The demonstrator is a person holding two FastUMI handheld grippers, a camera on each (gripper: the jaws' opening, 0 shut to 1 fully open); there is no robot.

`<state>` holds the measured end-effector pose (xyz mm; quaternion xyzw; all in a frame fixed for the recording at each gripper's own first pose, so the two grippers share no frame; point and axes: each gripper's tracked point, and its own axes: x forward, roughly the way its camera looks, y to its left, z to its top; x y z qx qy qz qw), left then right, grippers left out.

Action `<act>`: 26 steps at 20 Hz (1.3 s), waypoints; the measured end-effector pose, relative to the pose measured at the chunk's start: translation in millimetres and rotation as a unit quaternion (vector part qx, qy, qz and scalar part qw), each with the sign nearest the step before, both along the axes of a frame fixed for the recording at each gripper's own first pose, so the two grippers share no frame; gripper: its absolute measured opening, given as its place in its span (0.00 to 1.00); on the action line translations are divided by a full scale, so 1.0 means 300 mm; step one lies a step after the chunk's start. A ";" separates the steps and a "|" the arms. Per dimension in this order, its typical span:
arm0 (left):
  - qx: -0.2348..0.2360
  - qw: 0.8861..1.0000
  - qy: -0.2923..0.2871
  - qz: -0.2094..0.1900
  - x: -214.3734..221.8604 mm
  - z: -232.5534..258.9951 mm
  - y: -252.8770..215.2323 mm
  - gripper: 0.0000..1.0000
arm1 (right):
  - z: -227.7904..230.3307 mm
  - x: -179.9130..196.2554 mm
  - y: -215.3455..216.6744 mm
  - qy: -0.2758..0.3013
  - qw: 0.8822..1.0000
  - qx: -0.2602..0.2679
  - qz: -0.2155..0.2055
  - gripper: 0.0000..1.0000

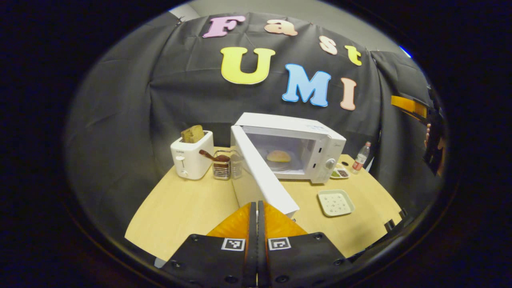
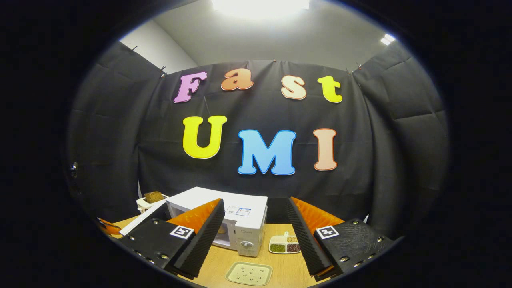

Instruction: Open the microwave oven with the left hand, put the food in, and close the microwave oven.

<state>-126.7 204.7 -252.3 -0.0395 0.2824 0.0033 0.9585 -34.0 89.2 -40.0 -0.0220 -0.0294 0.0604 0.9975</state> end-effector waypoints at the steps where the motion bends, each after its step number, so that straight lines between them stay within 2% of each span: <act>1: -0.002 1.000 0.001 -0.008 0.010 -0.003 -0.026 0.07 | -0.001 0.003 -0.009 0.000 1.000 0.000 -0.003 0.95; 7: -0.010 0.998 0.009 -0.053 0.066 -0.018 -0.158 0.07 | -0.002 0.023 -0.074 0.002 1.000 0.004 -0.021 0.95; 21: -0.024 0.992 0.012 -0.120 0.253 -0.040 -0.393 0.07 | -0.033 0.068 -0.240 0.003 0.998 0.015 -0.060 0.95; 22: -0.024 0.992 0.011 -0.125 0.271 -0.042 -0.409 0.07 | -0.034 0.069 -0.251 0.003 0.998 0.014 -0.062 0.98; 26: -0.024 0.989 0.012 -0.143 0.326 -0.046 -0.456 0.07 | -0.043 0.077 -0.281 0.006 0.997 0.014 -0.072 0.95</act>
